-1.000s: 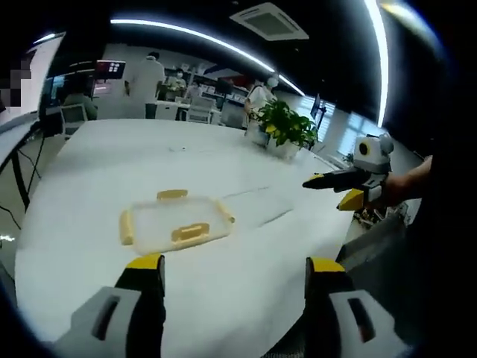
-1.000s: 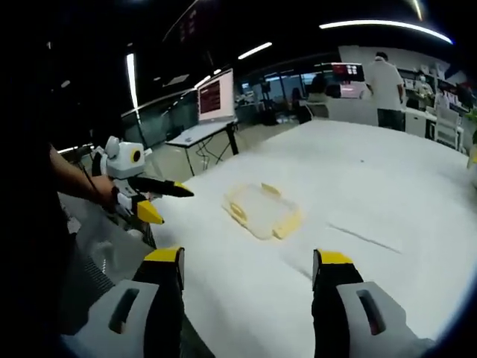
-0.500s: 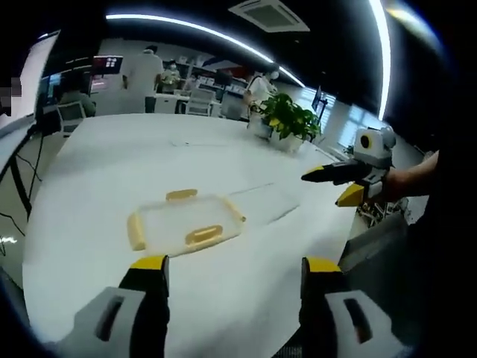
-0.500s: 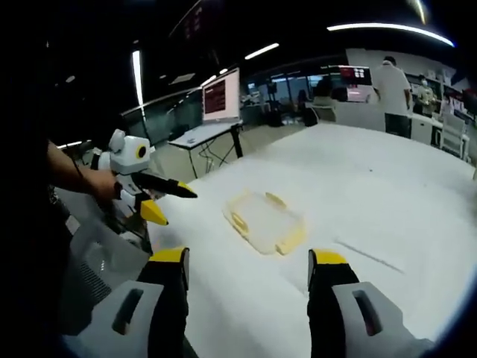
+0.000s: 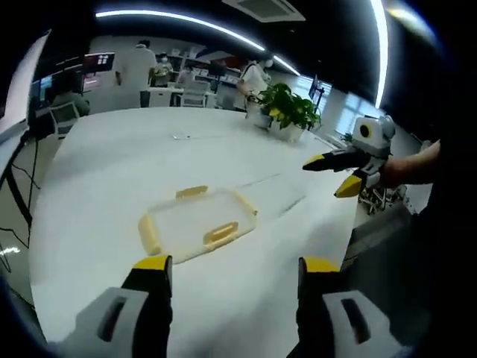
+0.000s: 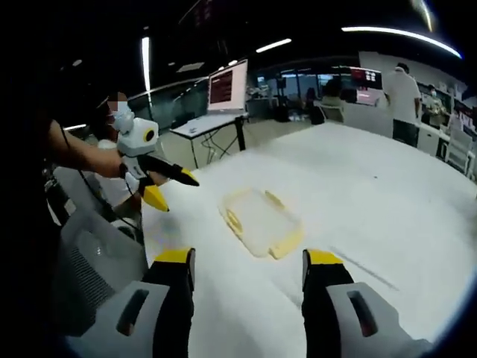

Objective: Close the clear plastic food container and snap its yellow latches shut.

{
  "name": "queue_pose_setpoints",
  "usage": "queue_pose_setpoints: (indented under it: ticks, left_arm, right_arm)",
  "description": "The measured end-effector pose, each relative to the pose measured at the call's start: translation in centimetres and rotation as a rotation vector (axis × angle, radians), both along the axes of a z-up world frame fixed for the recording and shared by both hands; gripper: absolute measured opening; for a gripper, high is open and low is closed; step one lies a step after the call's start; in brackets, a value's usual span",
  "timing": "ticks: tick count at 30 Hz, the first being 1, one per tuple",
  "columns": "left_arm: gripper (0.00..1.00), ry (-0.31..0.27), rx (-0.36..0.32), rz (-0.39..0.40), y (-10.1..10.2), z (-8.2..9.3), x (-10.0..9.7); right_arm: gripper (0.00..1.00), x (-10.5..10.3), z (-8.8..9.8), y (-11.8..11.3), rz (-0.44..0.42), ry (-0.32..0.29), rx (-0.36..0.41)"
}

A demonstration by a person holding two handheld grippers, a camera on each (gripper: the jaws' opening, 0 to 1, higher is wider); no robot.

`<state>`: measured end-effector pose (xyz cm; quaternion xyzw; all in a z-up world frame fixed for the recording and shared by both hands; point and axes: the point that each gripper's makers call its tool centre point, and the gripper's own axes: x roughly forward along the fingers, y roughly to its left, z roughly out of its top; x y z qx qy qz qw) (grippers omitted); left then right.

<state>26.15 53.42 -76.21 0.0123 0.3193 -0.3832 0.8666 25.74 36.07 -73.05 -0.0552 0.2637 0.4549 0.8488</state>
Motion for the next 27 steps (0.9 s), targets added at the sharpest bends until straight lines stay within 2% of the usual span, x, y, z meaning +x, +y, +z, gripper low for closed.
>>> queue_pose_setpoints:
  ticks: [3, 7, 11, 14, 17, 20, 27]
  left_arm:
    - [0.62, 0.024, 0.007, -0.033, -0.1, -0.4, 0.2]
    - [0.62, 0.020, 0.025, -0.046, 0.2, -0.6, 1.1]
    - [0.62, 0.018, 0.040, -0.067, 0.3, -0.7, 1.5]
    - [0.61, 0.023, 0.062, -0.090, 0.5, -1.0, 1.7]
    - [0.60, 0.024, 0.090, -0.122, 0.8, -1.3, 1.8]
    - [0.56, 0.033, 0.132, -0.151, 1.4, -1.7, 2.0]
    - [0.53, 0.045, 0.165, -0.181, 1.9, -2.0, 3.0]
  right_arm:
    - [0.55, 0.1, -0.6, 0.1, 0.044, -0.011, -0.047]
    - [0.53, 0.4, -0.6, 0.5, 0.066, -0.013, -0.051]
    - [0.50, 1.0, -0.5, 0.5, 0.068, -0.013, -0.056]
    - [0.52, 1.5, -0.7, 0.7, 0.060, -0.003, -0.046]
    - [0.50, 1.7, -1.4, 1.0, 0.072, 0.007, -0.065]
    - [0.54, 2.2, -1.6, 1.1, 0.062, 0.008, -0.071]
    - [0.51, 3.1, -2.1, 1.5, 0.094, 0.000, -0.108]
